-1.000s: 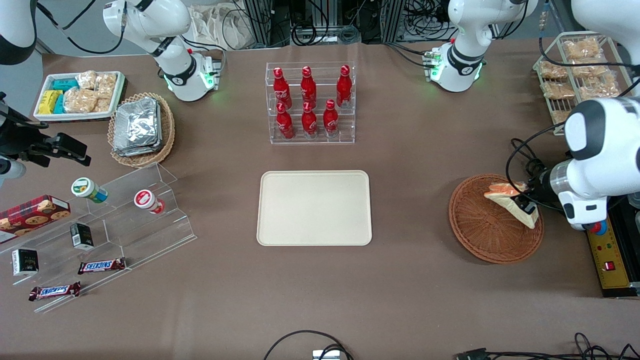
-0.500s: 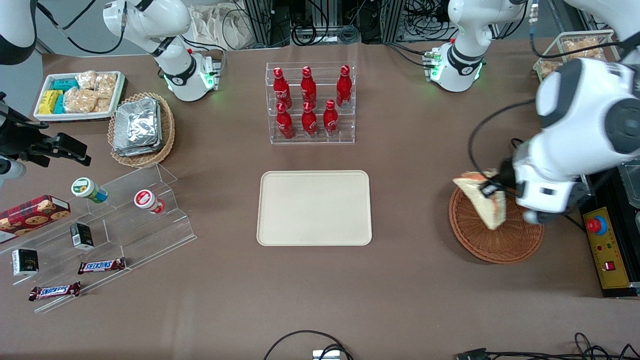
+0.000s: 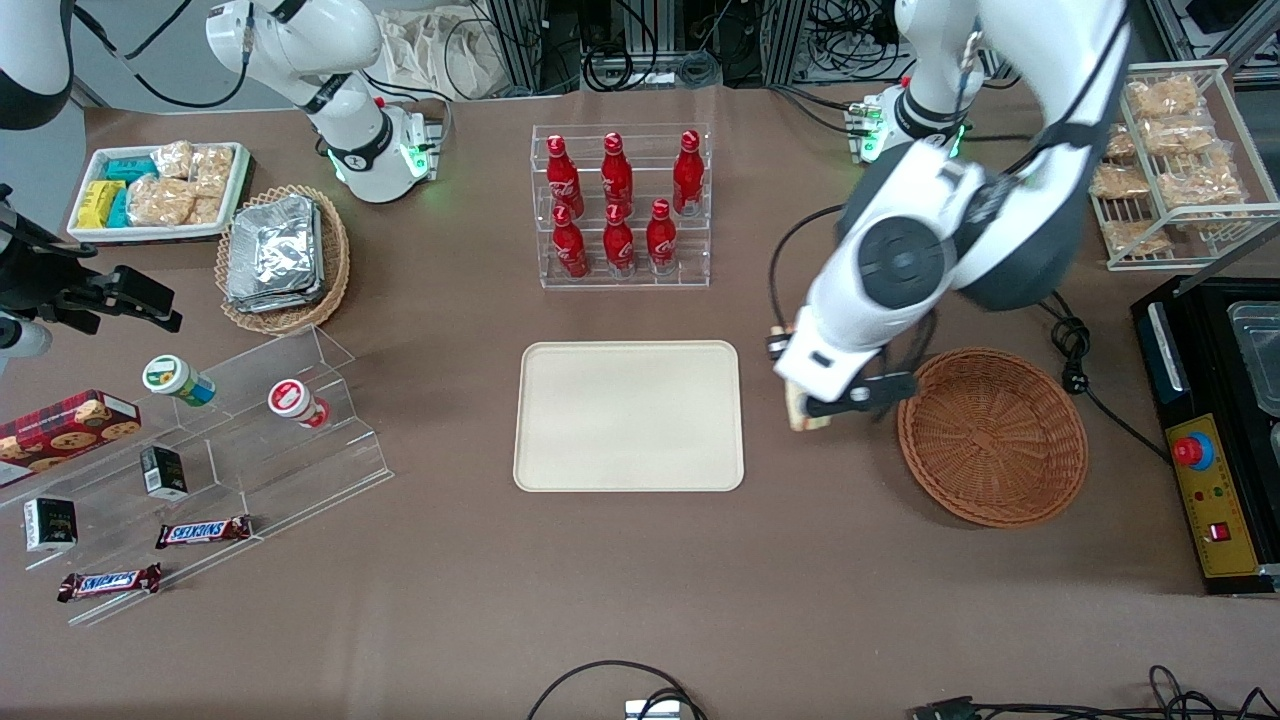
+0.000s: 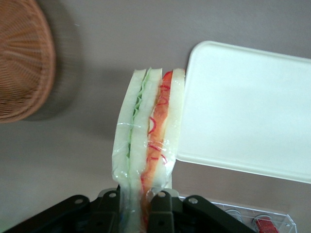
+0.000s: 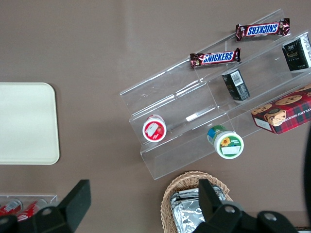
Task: Place sandwich from basket to tray
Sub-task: 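Lift the sandwich out of the basket and carry it toward the tray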
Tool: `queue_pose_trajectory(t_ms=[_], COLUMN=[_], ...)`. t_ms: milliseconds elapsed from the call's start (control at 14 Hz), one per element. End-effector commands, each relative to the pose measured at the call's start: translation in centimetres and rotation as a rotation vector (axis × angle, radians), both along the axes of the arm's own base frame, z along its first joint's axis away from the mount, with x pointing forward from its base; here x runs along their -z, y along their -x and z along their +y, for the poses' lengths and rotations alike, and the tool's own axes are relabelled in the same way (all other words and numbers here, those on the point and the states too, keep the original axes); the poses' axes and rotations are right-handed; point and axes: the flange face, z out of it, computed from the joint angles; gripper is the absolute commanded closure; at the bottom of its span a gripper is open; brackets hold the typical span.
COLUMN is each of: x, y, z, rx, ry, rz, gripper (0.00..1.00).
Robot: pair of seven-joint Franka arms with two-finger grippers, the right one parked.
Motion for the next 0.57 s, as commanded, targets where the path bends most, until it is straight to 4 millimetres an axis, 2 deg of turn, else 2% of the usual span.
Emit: queue_pose_trajectory(t_ms=[0, 143, 357, 500], x=[2.3, 4.8, 9.2, 11.9], y=[-1.3, -1.7, -1.1, -0.9], z=[-2.2, -3.6, -6.8, -7.7], rx=[0.047, 0.045, 0.077, 0.081], ry=[0.021, 0.052, 0.074, 0.053], rz=[-0.003, -0.019, -0.02, -0.033], gripper=[1.0, 1.0, 1.0, 1.0])
